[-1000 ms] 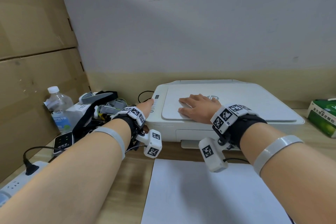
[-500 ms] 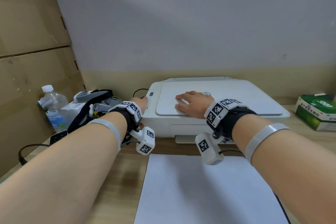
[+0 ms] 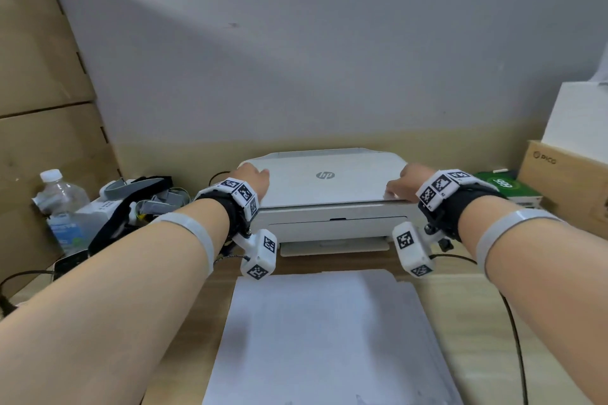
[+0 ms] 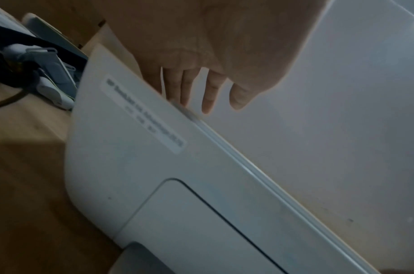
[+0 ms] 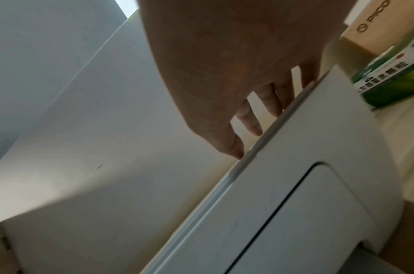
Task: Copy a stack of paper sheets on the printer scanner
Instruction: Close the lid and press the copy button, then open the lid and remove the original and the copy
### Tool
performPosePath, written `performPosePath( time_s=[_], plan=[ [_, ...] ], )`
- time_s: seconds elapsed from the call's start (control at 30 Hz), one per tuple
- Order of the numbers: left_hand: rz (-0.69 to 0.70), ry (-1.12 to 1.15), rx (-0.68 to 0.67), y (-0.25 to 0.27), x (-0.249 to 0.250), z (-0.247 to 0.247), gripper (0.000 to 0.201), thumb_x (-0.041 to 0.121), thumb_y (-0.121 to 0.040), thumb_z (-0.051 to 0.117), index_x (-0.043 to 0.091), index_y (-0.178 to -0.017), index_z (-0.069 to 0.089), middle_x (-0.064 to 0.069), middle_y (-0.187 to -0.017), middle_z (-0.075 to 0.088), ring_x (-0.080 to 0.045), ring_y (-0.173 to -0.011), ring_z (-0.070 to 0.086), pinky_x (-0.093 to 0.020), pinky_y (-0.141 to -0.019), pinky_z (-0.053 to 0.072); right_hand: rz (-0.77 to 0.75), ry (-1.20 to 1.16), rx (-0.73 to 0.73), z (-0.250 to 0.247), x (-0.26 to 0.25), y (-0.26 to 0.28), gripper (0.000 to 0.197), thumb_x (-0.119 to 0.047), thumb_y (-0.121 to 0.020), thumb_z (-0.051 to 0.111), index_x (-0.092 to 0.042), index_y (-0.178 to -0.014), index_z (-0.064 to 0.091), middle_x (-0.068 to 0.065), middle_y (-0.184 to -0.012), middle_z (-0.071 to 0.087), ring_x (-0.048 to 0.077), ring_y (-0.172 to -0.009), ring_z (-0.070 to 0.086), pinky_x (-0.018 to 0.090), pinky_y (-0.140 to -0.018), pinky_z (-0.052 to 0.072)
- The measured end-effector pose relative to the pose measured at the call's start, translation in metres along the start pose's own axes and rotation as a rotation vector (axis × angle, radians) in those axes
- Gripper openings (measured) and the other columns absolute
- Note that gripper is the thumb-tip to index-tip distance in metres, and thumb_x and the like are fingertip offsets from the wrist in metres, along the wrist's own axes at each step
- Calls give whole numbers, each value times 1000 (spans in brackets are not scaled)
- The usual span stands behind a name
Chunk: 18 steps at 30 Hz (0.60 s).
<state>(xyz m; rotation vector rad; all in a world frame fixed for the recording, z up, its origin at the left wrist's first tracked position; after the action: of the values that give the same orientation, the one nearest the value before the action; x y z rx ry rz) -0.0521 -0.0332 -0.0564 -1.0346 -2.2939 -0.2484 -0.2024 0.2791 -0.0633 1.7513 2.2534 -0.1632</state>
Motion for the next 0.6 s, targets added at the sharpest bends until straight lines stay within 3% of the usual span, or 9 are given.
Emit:
performPosePath(
  time_s=[0.07, 0.13, 0.17, 0.23, 0.33, 0.4, 0.5, 0.6],
  plan=[
    [10, 28, -20, 7, 12, 4, 41, 41, -99, 37, 4, -89, 53, -14, -88, 58, -30, -77, 54, -32, -74, 39, 24, -50, 54, -9, 12, 0, 25, -29, -80, 63, -12, -66, 51, 5, -64, 52, 24, -64, 51, 27, -57, 34],
    [7, 53, -25, 11, 22, 4, 50, 45, -96, 37, -1, -86, 53, -23, -82, 52, -28, -70, 50, -31, -71, 37, 37, -116, 115, -19, 20, -1, 24, -31, -78, 60, -14, -64, 50, 4, -60, 51, 24, -61, 51, 27, -58, 38],
    [-4, 84, -33, 10, 24, 5, 56, 50, -92, 38, -3, -93, 56, -26, -84, 55, -27, -71, 52, -32, -75, 40, 50, -174, 118, -21, 23, -3, 24, -33, -79, 61, -13, -68, 53, 5, -64, 55, 26, -66, 55, 30, -64, 44],
    [-56, 156, -28, 8, 22, 3, 65, 57, -81, 39, 3, -113, 55, -15, -90, 61, -30, -85, 58, -38, -88, 45, 61, -315, 110, -24, 26, 2, 29, -36, -84, 63, -8, -85, 57, 7, -81, 60, 30, -81, 59, 35, -77, 49],
    [-99, 253, -30, 13, 21, -7, 59, 52, -85, 46, 8, -125, 47, -12, -95, 56, -33, -93, 55, -40, -87, 44, 107, -573, 113, -30, 36, 0, 40, -36, -86, 64, -7, -111, 56, 11, -104, 58, 31, -92, 56, 34, -69, 45],
    [-104, 285, 1, 11, 26, -21, 47, 46, -88, 47, 10, -117, 49, -11, -90, 55, -30, -86, 55, -39, -83, 46, 131, -716, 124, -39, 37, 1, 50, -41, -79, 62, -8, -117, 57, 9, -110, 61, 32, -94, 59, 34, -68, 48],
    [-85, 307, 86, 7, 43, -53, 38, 46, -84, 48, 9, -91, 54, -8, -78, 54, -21, -66, 50, -29, -63, 41, 145, -862, 224, -65, 40, -11, 66, -53, -58, 55, -16, -112, 60, 6, -101, 63, 33, -94, 63, 50, -87, 51],
    [-23, 435, 171, -1, 63, -80, 58, 57, -67, 48, 8, -97, 60, -16, -94, 62, -32, -85, 63, -39, -85, 52, 77, -982, 362, -104, 30, -10, 53, -55, -61, 48, -16, -96, 59, 3, -87, 57, 31, -92, 64, 50, -91, 49]
  ],
)
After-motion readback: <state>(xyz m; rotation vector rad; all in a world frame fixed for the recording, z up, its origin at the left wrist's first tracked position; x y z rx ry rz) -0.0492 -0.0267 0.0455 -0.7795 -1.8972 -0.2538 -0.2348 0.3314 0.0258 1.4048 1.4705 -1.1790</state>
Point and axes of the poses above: each hand's wrist, its own y-axis away from the middle knuckle, its own z-axis out of the palm, x = y × z, the point moved 10 cm from there along -y, towards the middle knuckle
